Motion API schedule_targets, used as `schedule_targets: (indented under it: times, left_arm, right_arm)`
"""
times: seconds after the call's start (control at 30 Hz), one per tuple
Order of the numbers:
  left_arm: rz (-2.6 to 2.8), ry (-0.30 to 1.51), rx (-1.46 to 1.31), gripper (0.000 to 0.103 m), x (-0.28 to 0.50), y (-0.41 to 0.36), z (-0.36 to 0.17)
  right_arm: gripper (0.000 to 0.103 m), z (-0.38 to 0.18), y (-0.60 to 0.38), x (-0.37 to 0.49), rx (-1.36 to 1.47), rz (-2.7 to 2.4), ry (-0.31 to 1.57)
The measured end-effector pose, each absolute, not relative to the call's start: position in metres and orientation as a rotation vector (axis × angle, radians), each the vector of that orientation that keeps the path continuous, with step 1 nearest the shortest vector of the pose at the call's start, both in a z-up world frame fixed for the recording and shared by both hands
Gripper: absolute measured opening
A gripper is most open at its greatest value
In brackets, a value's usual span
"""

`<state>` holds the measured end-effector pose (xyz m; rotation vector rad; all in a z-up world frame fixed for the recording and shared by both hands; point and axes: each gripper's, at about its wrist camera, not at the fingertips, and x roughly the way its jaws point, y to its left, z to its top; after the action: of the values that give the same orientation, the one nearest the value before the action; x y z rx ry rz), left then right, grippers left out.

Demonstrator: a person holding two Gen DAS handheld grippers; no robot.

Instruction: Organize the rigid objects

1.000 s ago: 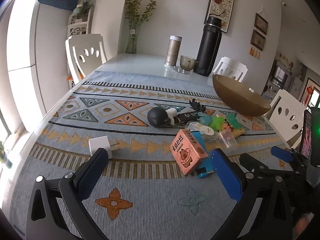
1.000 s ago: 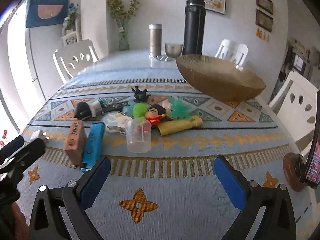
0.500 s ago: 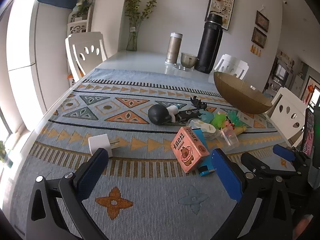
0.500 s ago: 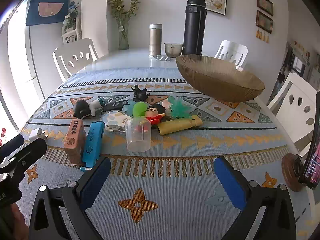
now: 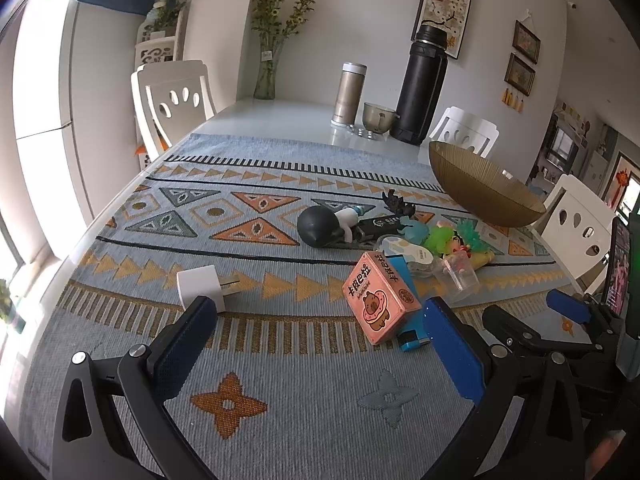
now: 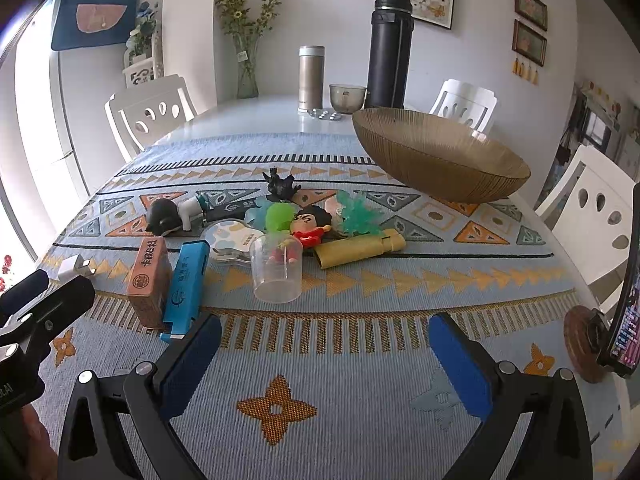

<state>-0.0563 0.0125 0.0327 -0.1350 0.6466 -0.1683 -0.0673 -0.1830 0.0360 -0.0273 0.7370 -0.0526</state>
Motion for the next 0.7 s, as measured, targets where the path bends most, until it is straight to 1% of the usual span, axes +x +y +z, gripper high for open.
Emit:
schedule_targets:
  times: [0.7]
  left_arm:
    - [-0.170,0.658,-0.138,0.103,-0.0555,0.0115,0.0313]
  right_arm:
    - [0.103,0.0357,-0.1803,-0.0667,-0.033,-0.050,0.740]
